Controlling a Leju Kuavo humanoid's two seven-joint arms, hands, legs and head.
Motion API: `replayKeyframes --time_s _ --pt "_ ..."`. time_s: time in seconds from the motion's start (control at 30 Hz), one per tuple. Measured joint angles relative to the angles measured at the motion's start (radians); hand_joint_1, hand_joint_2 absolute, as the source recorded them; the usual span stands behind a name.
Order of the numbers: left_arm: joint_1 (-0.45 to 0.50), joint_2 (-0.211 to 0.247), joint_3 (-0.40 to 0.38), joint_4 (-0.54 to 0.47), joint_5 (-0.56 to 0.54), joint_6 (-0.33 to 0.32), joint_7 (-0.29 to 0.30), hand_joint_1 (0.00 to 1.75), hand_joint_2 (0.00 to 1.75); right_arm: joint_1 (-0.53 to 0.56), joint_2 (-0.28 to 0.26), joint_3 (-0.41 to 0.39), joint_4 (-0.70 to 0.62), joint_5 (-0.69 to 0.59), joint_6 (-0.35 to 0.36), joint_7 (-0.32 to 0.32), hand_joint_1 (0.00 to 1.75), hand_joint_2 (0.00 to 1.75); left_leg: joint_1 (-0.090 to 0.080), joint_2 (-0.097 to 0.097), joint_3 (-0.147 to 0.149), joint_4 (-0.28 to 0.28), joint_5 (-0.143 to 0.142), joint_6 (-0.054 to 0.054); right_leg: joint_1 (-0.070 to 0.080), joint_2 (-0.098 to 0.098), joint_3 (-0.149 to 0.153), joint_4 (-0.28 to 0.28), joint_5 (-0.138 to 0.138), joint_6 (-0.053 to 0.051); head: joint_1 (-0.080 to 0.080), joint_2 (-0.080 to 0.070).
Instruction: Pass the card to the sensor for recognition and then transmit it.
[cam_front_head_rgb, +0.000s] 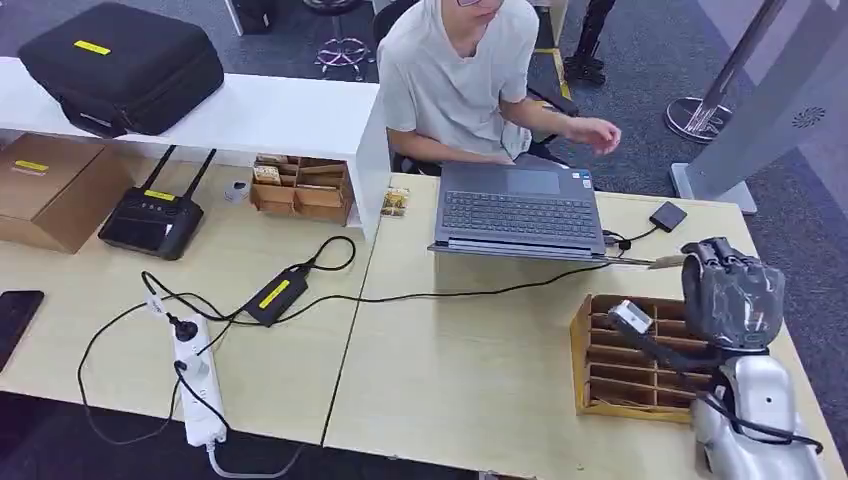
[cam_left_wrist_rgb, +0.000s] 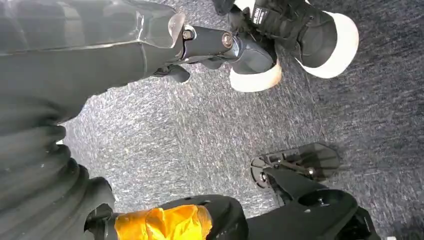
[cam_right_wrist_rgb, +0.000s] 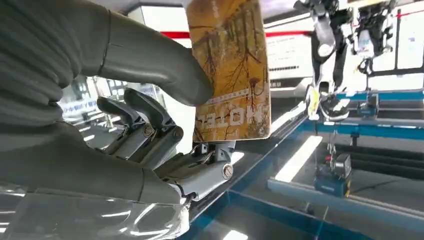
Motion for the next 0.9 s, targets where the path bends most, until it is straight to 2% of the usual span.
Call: replayKeyframes --time_s 0.27,0.9 --pt "-0.003 0.000 -0.007 0.000 -0.002 -0.003 0.000 0.00 1.75 -0.079 0.005 -0.009 0.058 0.011 -0.007 0.000 1.75 1.75 0.000 0.000 0.000 0.000 0.001 0.000 0.000 -0.001 0.000 0.000 0.001 -0.001 0.000 0.000" --pt "-0.004 0.000 -0.010 0.000 -0.007 -0.003 0.000 0.00 1.75 -0.100 0.006 0.000 0.089 -0.006 -0.007 0.019 1.75 1.75 0.000 -0.002 -0.001 0.000 0.001 0.000 0.000 -0.002 0.000 0.000 0.001 -0.001 0.000 0.000"
